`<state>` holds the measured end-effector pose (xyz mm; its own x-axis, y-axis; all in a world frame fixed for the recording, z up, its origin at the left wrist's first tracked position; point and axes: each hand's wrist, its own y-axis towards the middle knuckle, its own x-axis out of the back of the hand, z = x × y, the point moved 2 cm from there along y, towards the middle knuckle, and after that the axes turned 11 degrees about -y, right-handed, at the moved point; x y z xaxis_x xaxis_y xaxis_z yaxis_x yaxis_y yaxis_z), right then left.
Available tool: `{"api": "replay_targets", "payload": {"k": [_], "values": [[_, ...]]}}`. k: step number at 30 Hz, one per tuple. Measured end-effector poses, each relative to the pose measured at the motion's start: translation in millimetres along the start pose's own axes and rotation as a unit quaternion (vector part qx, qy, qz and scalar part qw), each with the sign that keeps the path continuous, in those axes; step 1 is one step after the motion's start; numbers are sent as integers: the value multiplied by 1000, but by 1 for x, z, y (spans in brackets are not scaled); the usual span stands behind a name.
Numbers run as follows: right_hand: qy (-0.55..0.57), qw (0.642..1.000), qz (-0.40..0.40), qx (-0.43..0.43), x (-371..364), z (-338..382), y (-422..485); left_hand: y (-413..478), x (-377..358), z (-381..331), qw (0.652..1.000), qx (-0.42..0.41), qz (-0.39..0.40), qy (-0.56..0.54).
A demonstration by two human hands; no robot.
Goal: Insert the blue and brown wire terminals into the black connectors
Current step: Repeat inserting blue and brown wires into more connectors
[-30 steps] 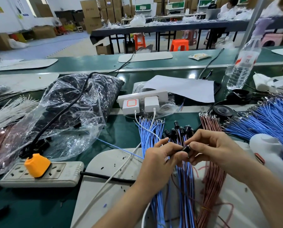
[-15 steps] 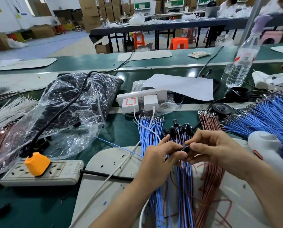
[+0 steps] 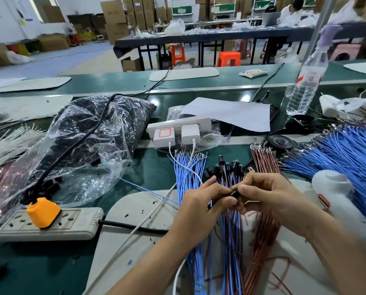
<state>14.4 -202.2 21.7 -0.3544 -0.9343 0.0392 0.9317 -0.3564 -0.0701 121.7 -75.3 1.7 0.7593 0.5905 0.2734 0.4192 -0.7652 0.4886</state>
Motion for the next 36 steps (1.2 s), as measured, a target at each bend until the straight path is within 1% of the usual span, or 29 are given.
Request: {"api": "replay_targets", "payload": {"k": [2,5,8,12,16,22,25,27,29,31,32,34,35,36], "values": [[45,999,10,-9,1,-2,1,0,0,-3,1000,-1,2,-8],[125,989,67,-33,-3,-6,1,1,2,-5,999,-25,-11,-17],[131,986,99,-27,-7,-8,0,3,4,-5,999,-21,-21,-30],[126,988,84,-39,-13,-12,2,4,4,-5,999,0,-4,-43],[156,984,76,-32,-17,-12,4,3,6,1,999,6,11,-51],[162,983,77,-25,-22,-14,7,4,7,5,999,6,-8,-50],[207,977,39,-10,-18,-12,8,6,7,4,996,47,-28,-77],[256,966,-2,27,-4,-4,6,7,12,5,997,49,-22,-57],[319,941,-63,91,20,8,1,8,15,-1,998,33,18,44],[350,911,-148,161,46,21,-6,11,17,-16,993,42,62,96],[365,892,-189,190,58,25,-9,12,19,-25,991,51,74,99],[389,858,-253,219,74,29,-13,12,29,-49,991,64,85,83],[395,848,-277,220,79,29,-14,11,35,-62,989,79,102,66],[393,844,-296,213,82,28,-15,6,39,-76,983,97,145,58]]}}
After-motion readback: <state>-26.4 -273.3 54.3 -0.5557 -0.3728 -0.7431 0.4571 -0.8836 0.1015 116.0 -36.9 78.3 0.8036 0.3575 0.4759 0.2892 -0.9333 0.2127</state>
